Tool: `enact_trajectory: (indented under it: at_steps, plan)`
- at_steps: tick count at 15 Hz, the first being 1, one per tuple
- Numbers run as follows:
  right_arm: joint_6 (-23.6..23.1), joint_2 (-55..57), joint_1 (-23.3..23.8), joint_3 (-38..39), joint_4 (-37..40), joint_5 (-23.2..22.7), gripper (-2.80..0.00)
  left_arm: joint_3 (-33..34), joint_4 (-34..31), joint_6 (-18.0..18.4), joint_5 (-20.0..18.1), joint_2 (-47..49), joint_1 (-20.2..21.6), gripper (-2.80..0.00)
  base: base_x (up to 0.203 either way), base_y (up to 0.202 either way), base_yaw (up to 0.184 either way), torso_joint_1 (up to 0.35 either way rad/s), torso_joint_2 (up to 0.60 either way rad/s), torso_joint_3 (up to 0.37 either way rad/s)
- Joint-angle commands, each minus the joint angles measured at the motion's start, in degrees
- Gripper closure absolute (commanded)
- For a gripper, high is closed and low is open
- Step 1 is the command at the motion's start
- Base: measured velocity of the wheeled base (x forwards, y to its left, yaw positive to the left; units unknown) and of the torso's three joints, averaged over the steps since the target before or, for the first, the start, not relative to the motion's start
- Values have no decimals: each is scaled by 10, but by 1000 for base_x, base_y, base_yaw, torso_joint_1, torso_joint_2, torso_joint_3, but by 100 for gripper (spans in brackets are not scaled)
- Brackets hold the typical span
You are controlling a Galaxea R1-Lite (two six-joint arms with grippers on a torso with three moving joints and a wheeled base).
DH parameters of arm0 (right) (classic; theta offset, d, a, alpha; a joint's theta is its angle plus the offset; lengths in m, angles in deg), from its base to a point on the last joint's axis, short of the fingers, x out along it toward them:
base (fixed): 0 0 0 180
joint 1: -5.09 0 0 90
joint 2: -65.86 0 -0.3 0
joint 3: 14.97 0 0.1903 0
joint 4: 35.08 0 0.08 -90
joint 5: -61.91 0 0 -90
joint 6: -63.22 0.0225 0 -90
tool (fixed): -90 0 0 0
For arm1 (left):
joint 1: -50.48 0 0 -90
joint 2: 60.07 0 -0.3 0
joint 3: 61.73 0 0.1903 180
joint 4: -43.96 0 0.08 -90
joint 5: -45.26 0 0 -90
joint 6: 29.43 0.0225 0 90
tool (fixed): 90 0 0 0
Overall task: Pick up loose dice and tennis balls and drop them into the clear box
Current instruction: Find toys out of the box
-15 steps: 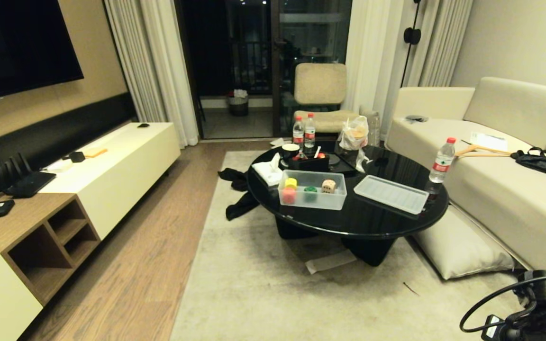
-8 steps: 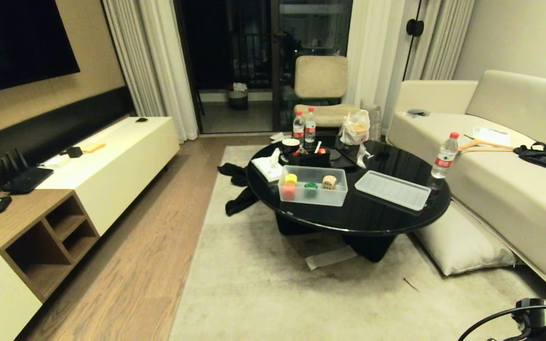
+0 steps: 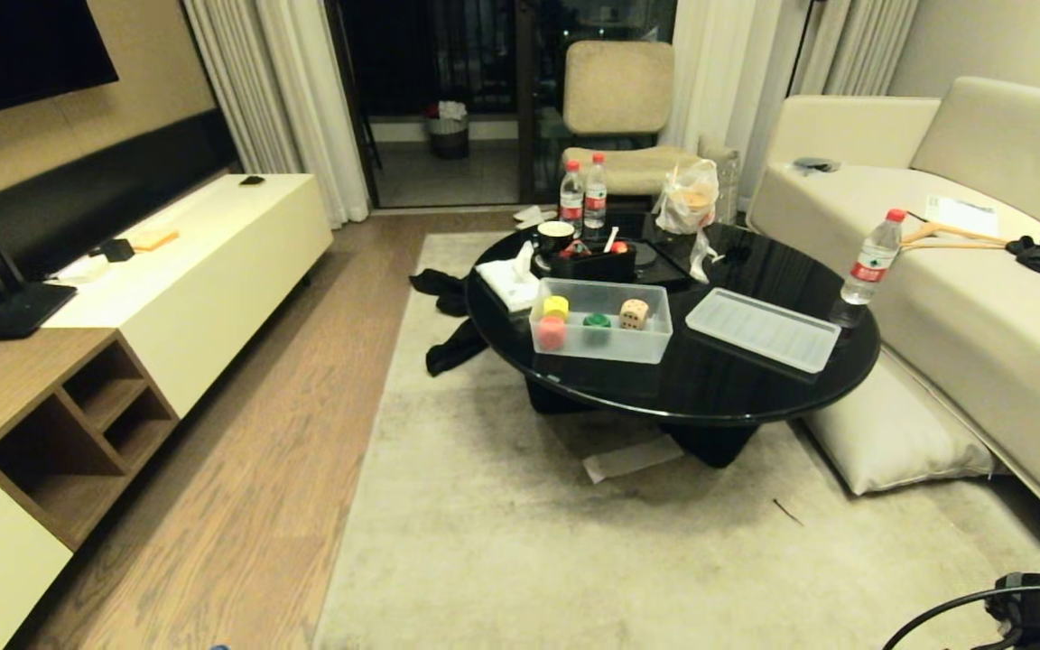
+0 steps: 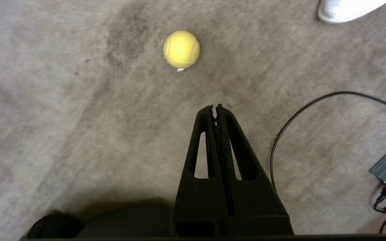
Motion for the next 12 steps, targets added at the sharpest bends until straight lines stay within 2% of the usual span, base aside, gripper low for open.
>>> enact_trajectory:
  at_steps: [1,3,7,12]
  plan:
    - [-7,-1,18,-15,2,0,0,1,0,0,0,0,0,0,0,0,0,-2,6,-194]
    - [-12,-2,31,-37,30,-1,0,1,0,0,0,0,0,0,0,0,0,3,4,-213]
    - [-24,11,33,-59,35,-2,0,1,0,0,0,0,0,0,0,0,0,5,3,-194]
    - [-43,40,33,-77,36,-30,0,1,0,0,0,0,0,0,0,0,0,3,5,-200]
